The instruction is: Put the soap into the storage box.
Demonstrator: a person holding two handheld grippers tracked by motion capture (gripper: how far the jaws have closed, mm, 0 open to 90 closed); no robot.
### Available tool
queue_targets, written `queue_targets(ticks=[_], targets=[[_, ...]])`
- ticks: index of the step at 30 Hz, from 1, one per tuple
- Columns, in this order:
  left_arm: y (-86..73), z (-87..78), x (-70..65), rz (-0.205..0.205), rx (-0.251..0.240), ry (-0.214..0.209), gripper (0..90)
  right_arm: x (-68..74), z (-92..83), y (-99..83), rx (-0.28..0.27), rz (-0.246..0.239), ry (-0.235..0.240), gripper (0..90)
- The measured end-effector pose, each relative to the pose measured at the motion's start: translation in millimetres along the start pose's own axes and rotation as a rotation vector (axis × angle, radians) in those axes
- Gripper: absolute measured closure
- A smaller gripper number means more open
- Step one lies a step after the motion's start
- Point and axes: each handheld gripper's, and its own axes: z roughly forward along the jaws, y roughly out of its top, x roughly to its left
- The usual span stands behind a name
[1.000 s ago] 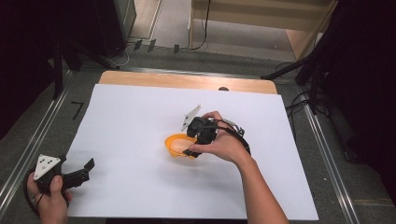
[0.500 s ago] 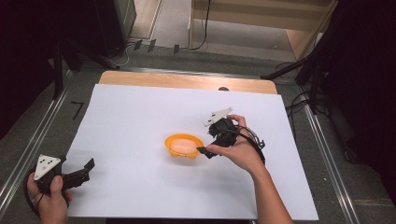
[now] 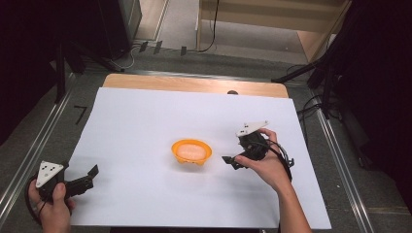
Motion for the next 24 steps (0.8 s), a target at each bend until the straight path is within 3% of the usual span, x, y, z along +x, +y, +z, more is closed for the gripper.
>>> queue_targets(ticks=[4,8,12,24], targets=[[0.0,0.0,-0.2,0.001,0.0,0.001,0.0,-3.8,-4.5,-10.6,-0.026,0.004,-0.026,3.7],[0.0,0.1,-0.5,0.003,0.002,0.004,0.0,-7.2,-10.6,-21.9,-0.056,0.053,-0.028,4.8],[-0.1,0.1,-0.8,0.003,0.0,0.005,0.0,-9.4,-16.4,-33.0,-0.085,0.065,-0.039,6.8],[-0.1,0.1,-1.7,0.009,0.001,0.009,0.0,-18.1,-28.4,-70.8,-0.11,0.133,-0.073,7.2]])
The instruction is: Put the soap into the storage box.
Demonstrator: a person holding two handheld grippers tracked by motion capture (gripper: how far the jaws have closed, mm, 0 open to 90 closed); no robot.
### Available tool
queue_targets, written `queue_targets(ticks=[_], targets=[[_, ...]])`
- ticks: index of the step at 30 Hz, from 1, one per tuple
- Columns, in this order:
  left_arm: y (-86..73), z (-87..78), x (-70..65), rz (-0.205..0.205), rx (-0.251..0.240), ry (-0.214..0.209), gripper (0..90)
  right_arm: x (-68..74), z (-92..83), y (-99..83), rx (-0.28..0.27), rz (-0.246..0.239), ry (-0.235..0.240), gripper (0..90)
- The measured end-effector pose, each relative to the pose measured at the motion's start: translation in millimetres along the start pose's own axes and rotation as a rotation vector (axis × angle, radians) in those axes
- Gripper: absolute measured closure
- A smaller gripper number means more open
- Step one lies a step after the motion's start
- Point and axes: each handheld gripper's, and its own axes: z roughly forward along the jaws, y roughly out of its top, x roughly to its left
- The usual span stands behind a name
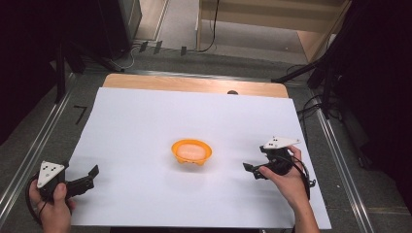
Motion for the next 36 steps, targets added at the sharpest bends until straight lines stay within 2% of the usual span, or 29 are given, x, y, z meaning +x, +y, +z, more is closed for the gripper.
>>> queue_targets(ticks=[10,26,32,36], targets=[[0.0,0.0,-0.5,0.005,0.0,0.005,0.0,-9.8,-6.8,-26.4,-0.024,0.05,-0.025,7.7],[-0.2,-0.2,-0.9,0.007,-0.001,0.007,0.0,-26.3,-30.3,-73.6,-0.098,0.141,-0.104,8.6],[-0.2,-0.3,-0.9,0.007,-0.002,0.009,0.0,-33.5,-39.5,-92.4,-0.119,0.187,-0.114,8.8],[-0.3,-0.6,-1.0,0.006,-0.004,0.009,0.0,-35.2,-44.8,-100.2,-0.132,0.197,-0.132,8.8]])
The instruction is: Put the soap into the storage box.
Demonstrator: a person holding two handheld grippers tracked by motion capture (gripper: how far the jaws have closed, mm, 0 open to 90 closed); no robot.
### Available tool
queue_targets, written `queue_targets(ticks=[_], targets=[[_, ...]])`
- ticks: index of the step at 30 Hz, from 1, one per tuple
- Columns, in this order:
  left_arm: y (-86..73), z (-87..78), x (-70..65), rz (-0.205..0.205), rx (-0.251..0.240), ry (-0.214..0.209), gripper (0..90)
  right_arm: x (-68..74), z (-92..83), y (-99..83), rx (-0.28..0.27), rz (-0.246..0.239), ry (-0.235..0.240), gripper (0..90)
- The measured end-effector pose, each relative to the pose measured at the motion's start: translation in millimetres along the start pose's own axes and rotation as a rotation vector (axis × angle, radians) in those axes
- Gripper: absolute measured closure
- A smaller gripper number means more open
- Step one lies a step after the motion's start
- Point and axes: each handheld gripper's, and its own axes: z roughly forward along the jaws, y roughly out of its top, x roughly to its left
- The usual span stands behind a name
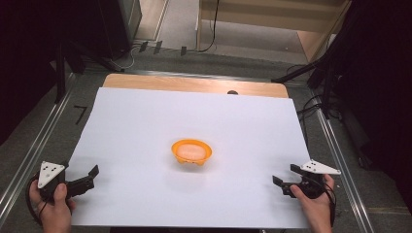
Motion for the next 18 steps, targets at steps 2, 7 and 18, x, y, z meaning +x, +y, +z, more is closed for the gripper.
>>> queue_targets(ticks=[2,7,18], targets=[[0.0,0.1,0.0,0.001,0.001,0.001,0.0,-1.5,-3.7,-3.9,-0.006,0.007,-0.011,8.8],[-0.1,0.0,0.1,-0.001,-0.001,0.0,0.0,-5.7,-15.7,-13.4,-0.037,0.023,-0.03,8.9],[0.0,0.2,0.0,0.002,0.001,0.0,0.0,-22.1,-39.5,-29.1,-0.081,0.072,-0.076,8.9]])
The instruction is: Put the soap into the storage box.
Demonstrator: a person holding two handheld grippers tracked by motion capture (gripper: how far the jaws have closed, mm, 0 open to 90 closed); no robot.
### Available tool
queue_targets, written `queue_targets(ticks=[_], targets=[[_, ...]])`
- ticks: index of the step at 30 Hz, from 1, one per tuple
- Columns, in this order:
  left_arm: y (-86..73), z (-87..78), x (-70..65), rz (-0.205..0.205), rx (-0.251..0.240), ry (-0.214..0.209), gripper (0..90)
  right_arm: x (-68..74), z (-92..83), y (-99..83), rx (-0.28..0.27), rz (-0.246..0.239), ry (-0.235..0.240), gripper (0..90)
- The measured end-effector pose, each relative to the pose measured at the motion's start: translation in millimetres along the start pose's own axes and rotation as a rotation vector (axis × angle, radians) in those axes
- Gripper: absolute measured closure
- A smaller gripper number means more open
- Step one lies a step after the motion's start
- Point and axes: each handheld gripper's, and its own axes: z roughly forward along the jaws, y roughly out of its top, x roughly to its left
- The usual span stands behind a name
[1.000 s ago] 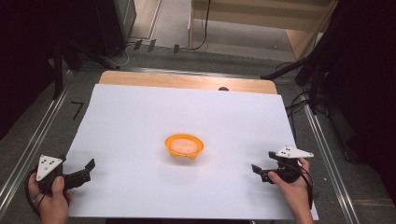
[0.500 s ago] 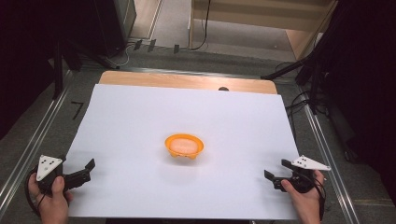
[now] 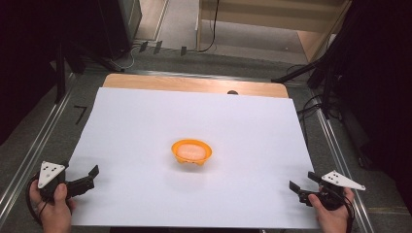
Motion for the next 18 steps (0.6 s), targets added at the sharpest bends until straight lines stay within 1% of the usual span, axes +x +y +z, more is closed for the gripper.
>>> queue_targets(ticks=[4,5,6,8,9,11,13,15,17,18], targets=[[0.1,0.5,-0.5,0.003,0.002,0.0,0.0,-6.6,-6.6,-3.8,-0.016,0.008,-0.023,8.9],[0.0,0.6,-0.8,0.002,0.001,0.001,0.0,-8.2,-8.1,-5.1,-0.022,0.018,-0.032,8.9],[0.0,0.7,-0.8,0.003,0.001,0.001,0.0,-9.3,-9.4,-6.0,-0.029,0.028,-0.031,9.0],[0.2,0.6,-0.4,0.005,0.006,0.0,0.0,-10.1,-10.8,-7.8,-0.041,0.035,-0.037,9.0],[0.3,0.6,-0.2,0.004,0.006,-0.001,0.0,-10.0,-10.4,-8.6,-0.044,0.032,-0.039,9.0],[0.3,1.0,0.0,0.003,0.006,-0.004,0.0,-8.4,-8.6,-9.3,-0.03,0.022,-0.052,9.0],[0.3,1.1,0.0,0.001,0.006,-0.004,0.0,-5.5,-6.7,-9.4,-0.016,-0.001,-0.074,9.9],[0.3,1.0,0.2,0.001,0.007,-0.005,0.0,-1.9,-5.5,-9.8,-0.01,-0.028,-0.097,13.3],[0.4,1.0,0.3,0.0,0.008,-0.005,0.0,-0.7,-5.1,-10.0,-0.006,-0.04,-0.099,13.0],[0.4,0.9,0.2,0.001,0.007,-0.005,0.0,-1.7,-5.2,-10.1,-0.009,-0.033,-0.096,13.0]])
